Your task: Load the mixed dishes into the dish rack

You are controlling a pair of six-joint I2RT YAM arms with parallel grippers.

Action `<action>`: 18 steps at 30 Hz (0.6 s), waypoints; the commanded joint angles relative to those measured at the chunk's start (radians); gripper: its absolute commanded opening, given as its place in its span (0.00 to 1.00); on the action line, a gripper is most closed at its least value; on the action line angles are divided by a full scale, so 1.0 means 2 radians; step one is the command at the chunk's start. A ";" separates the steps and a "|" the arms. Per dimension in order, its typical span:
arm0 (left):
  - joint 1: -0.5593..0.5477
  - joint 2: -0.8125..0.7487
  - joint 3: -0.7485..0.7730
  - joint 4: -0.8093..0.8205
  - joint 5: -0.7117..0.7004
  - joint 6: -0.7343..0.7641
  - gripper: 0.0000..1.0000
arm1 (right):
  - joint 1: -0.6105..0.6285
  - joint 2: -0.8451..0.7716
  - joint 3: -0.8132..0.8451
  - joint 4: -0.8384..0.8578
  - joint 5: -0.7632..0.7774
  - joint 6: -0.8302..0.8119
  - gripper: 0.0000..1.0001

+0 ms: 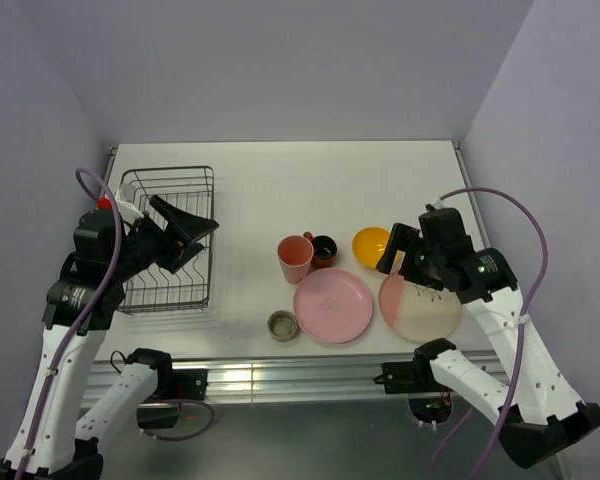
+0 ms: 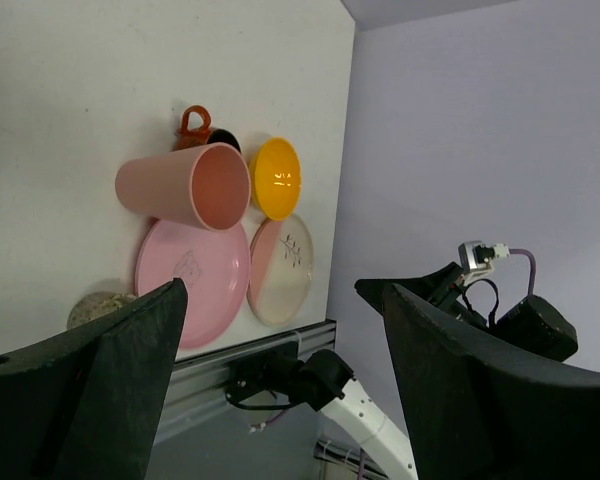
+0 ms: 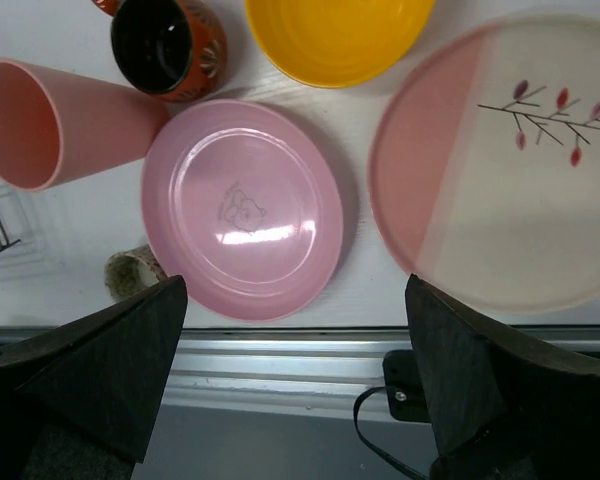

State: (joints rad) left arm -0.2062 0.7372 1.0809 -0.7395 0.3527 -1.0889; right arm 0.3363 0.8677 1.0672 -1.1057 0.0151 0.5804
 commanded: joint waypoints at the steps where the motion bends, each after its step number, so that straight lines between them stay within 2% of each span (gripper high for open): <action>1: 0.002 -0.012 -0.005 0.002 0.018 0.003 0.85 | -0.005 -0.033 -0.020 -0.013 0.034 0.007 0.97; 5: 0.002 -0.034 -0.015 -0.009 0.004 0.002 0.82 | -0.008 -0.036 -0.041 -0.001 0.022 0.003 0.98; 11: 0.001 -0.007 0.005 -0.019 0.024 0.016 0.82 | -0.032 0.062 -0.065 0.057 0.053 -0.006 0.95; 15: 0.001 0.021 0.027 -0.022 0.038 0.029 0.82 | -0.100 0.127 -0.066 0.115 -0.004 -0.009 0.92; 18: 0.001 0.038 0.048 -0.035 0.036 0.042 0.83 | -0.116 0.166 -0.059 0.145 -0.031 -0.013 0.90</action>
State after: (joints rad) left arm -0.2062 0.7975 1.1069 -0.7959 0.3977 -1.0557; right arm 0.1356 1.1664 0.9291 -0.9291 0.0067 0.5739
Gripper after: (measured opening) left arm 0.825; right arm 0.907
